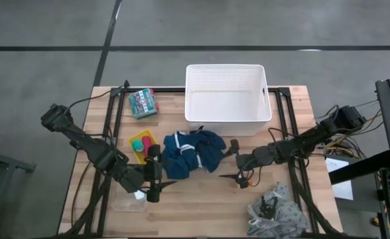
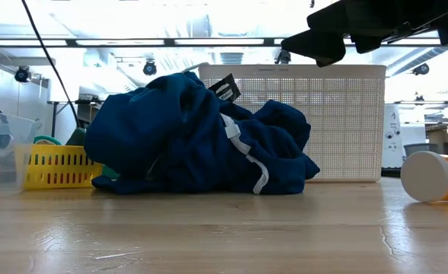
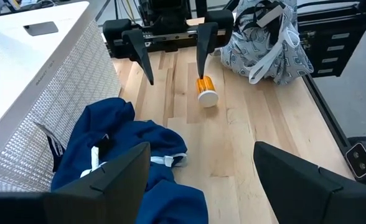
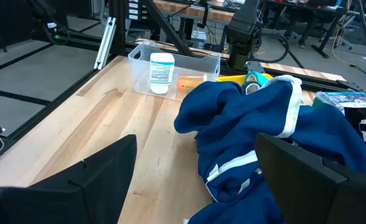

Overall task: Pick & place medical supplies in basket/bin
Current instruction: Put the orange pill bottle into the transparent bin

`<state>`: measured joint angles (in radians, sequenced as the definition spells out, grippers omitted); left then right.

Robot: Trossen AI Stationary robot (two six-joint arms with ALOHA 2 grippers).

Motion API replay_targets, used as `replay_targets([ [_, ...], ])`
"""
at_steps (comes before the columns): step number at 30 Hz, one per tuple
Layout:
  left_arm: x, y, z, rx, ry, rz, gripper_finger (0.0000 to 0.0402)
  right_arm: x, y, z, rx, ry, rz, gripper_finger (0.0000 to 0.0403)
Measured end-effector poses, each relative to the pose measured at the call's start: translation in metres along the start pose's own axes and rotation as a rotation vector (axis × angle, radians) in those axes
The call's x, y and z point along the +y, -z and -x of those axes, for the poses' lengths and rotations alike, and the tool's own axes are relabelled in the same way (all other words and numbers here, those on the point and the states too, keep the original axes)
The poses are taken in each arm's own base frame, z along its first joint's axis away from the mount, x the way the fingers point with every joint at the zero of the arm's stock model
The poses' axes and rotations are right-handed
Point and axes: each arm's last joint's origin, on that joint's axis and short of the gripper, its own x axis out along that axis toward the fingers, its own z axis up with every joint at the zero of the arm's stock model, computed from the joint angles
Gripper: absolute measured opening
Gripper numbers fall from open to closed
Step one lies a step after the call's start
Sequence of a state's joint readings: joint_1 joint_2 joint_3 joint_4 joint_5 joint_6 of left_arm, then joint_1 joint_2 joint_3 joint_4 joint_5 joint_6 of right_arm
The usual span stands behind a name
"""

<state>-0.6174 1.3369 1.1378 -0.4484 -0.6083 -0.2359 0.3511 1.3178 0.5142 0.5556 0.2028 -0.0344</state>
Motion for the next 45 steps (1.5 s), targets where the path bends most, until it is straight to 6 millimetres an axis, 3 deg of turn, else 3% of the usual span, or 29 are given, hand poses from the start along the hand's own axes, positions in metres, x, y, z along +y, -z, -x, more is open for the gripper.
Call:
replay_targets([
  [14,0.0,0.0,0.0,0.0,0.0,0.002,0.0291,0.0,0.0,0.0,-0.005,0.001,0.048,0.0325],
  [21,0.0,0.0,0.0,0.0,0.0,0.002,0.0291,-0.001,-0.002,0.0,-0.012,0.034,-0.011,0.0325],
  [27,0.0,0.0,0.0,0.0,0.0,0.002,0.0291,-0.001,-0.018,-0.004,-0.025,0.036,0.006,0.0325],
  [34,0.0,0.0,0.0,0.0,0.0,0.001,0.0291,-0.002,-0.045,-0.011,0.269,0.088,0.006,0.0325],
  [40,0.0,0.0,0.0,0.003,0.0,-0.002,0.0291,0.003,-0.052,-0.016,0.616,0.057,-0.114,0.0325],
  [45,0.0,0.0,0.0,0.003,0.0,-0.003,0.0291,0.014,-0.057,-0.023,0.791,0.023,-0.079,0.0324],
])
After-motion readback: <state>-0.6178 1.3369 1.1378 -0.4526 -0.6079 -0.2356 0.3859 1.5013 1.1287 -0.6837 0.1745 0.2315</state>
